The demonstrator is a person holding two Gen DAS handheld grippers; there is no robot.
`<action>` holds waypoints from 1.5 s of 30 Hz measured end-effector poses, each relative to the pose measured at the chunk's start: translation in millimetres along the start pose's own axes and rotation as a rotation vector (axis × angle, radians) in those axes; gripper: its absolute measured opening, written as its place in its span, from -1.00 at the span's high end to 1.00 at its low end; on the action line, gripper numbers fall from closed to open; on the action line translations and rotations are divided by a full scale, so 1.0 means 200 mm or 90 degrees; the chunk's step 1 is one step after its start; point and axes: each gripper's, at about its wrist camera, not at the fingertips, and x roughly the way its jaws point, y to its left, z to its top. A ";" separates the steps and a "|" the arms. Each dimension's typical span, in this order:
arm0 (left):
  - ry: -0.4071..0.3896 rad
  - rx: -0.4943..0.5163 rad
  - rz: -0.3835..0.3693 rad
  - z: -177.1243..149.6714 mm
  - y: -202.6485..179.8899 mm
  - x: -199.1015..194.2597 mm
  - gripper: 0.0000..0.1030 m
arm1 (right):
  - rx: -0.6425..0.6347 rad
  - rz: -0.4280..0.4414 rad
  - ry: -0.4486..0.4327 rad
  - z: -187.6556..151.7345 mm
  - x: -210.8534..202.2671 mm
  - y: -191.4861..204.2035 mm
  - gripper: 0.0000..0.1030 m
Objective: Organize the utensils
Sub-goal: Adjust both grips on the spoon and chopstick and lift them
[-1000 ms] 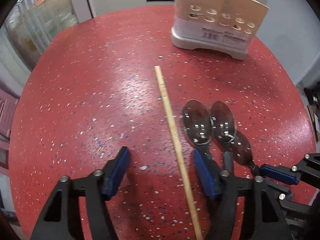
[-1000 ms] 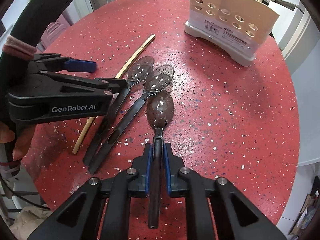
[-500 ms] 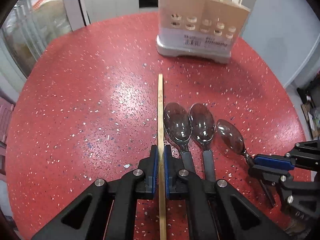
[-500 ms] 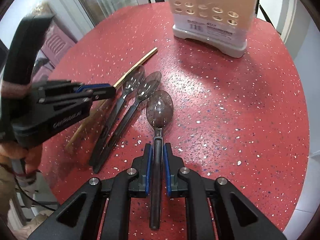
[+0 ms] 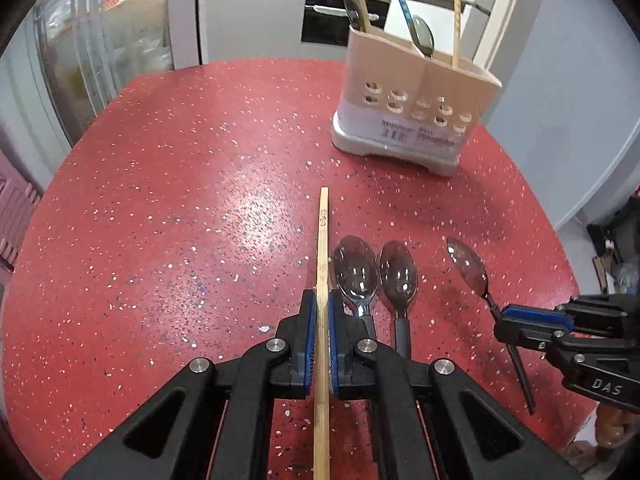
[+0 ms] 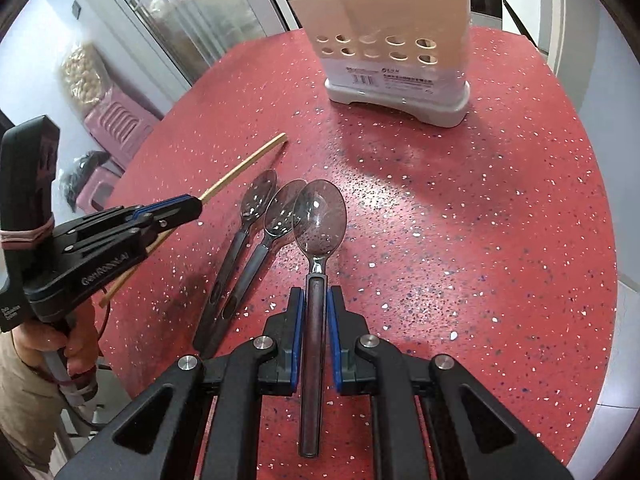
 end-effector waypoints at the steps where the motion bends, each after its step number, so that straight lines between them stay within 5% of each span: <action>1: -0.003 -0.001 -0.002 0.01 0.00 0.00 0.39 | 0.001 0.001 0.000 0.00 0.00 -0.01 0.76; 11: 0.087 0.017 0.056 -0.05 0.04 0.19 0.38 | 0.000 0.006 0.003 -0.01 0.00 -0.01 0.76; 26: 0.076 0.001 0.113 0.06 0.10 0.20 0.37 | 0.014 0.023 -0.004 -0.01 -0.01 -0.07 0.76; 27: 0.073 -0.001 0.113 0.07 0.11 0.20 0.01 | 0.015 0.023 -0.004 -0.01 -0.01 -0.07 0.76; 28: 0.071 -0.004 0.115 0.07 0.11 0.19 -1.00 | 0.016 0.023 -0.005 -0.01 -0.01 -0.08 0.76; 30: 0.036 0.002 0.143 0.08 0.12 0.17 -1.00 | 0.017 0.023 -0.005 -0.01 -0.02 -0.08 0.76; 38: 0.057 0.033 0.178 0.14 0.15 0.28 -1.00 | 0.017 0.025 -0.007 -0.02 -0.03 -0.08 0.75; 45: 0.099 0.019 0.109 0.18 0.19 0.35 -0.90 | 0.018 0.020 -0.008 -0.02 -0.04 -0.08 0.76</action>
